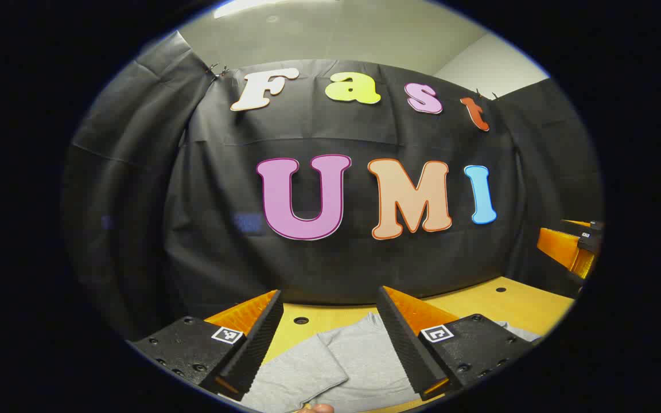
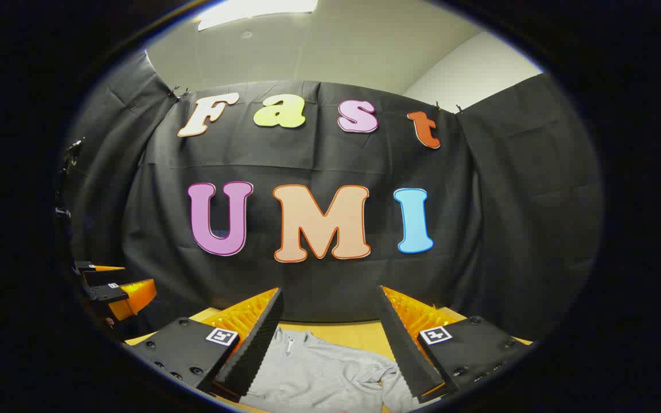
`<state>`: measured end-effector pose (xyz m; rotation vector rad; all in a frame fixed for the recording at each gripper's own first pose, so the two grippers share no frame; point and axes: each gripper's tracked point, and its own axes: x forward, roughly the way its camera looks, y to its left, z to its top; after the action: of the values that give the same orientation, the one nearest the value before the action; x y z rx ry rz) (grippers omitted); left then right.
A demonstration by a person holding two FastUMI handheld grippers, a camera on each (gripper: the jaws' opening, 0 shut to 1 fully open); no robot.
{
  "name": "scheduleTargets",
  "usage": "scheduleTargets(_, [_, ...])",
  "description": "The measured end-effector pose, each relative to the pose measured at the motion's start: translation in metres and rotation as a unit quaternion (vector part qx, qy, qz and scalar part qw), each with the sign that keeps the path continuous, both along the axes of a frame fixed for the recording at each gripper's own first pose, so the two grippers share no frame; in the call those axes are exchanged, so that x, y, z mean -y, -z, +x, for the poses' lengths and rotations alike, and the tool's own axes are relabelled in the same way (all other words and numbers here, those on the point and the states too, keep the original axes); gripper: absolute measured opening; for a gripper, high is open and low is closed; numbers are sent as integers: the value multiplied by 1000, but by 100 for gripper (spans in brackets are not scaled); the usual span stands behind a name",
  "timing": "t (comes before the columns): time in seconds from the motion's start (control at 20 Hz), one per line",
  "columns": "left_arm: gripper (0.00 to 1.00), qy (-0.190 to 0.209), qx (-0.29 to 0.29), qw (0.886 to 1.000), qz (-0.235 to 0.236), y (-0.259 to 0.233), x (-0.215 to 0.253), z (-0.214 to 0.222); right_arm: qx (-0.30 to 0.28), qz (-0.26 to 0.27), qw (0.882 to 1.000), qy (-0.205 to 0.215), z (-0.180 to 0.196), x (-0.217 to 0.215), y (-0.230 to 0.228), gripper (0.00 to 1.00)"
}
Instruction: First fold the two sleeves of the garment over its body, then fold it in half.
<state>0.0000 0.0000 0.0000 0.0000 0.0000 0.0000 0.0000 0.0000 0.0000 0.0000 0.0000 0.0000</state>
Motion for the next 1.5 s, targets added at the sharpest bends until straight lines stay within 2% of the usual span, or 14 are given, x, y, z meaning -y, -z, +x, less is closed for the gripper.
scheduleTargets(0.35, [96,-10,-4,1000,6,1,-1,7,-7,-4,1000,9,11,21,5,96])
scheduleTargets(0.95, [96,-8,-8,1000,7,4,8,13,-15,-14,1000,8,27,37,14,99])
scheduleTargets(1.2, [98,9,1,1000,1,1,26,21,-35,-37,998,28,33,67,27,99])
scheduleTargets(1.45, [96,22,2,1000,-1,4,38,29,-73,-52,994,66,27,120,52,96])
scheduleTargets(1.5, [96,24,1,1000,-1,4,40,30,-80,-52,993,75,22,132,57,100])
